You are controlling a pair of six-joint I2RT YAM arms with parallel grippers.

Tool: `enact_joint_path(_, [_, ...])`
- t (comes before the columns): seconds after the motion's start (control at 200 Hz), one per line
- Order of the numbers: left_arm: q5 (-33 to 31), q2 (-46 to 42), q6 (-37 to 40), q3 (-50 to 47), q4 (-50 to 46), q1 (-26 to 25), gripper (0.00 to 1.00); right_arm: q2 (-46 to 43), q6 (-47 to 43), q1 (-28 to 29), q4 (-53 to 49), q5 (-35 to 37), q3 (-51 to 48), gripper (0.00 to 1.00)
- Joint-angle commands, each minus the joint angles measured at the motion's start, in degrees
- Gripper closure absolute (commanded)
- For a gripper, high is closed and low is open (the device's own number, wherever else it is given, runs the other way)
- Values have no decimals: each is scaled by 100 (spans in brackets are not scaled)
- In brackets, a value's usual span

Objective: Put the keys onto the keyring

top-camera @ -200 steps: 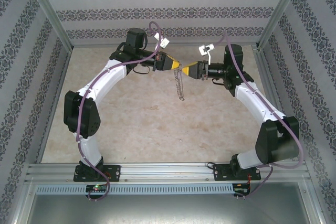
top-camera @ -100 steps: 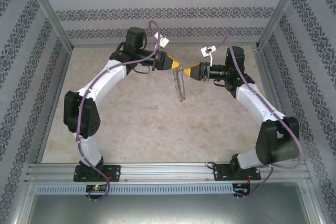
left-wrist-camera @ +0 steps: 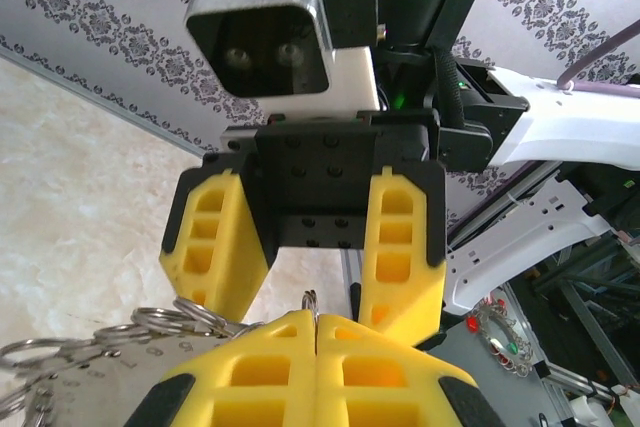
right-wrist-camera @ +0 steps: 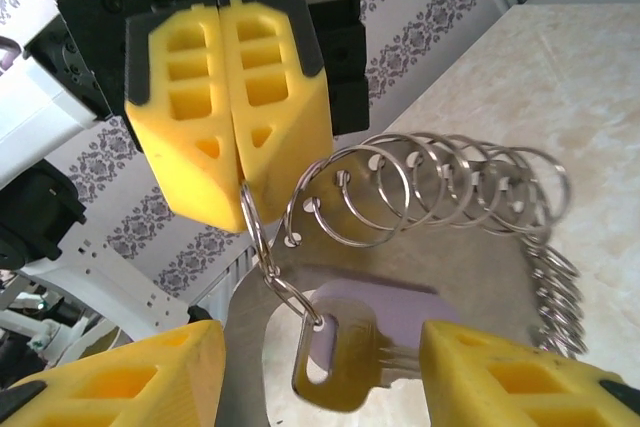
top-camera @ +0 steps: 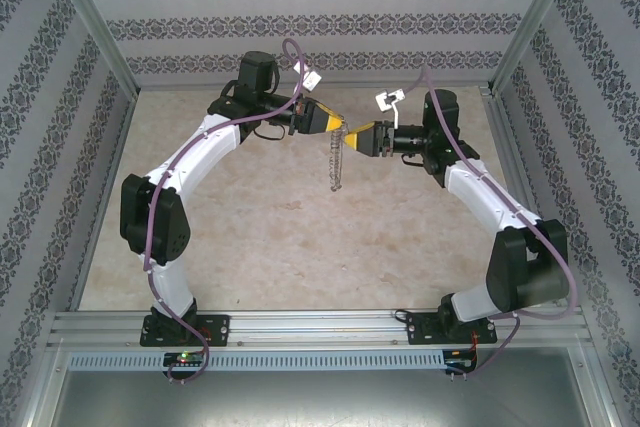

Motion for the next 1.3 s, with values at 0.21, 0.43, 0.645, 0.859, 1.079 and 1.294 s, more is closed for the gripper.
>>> enact_joint_path(0.21, [178,-312,-148,-18,458,-11,100,114,-98,153,168,0,-32,72])
enact_joint_path(0.43, [172,-312,-226,-52,569,-11,100,94,-47,241,219,9,-73,100])
enact_joint_path(0.645, [164,-329,-328,-145,745,-14,100,165,-2,521,258,35,7,100])
enact_joint_path(0.859, [137,-375,-429,-269,929,-11,100,253,-17,730,224,52,115,100])
enact_joint_path(1.079, [144,-387,-478,-314,1006,-16,100,3,-24,477,149,62,-100,86])
enact_joint_path(1.294, [116,-426,-594,-402,1220,-14,100,-646,51,39,81,-58,-538,71])
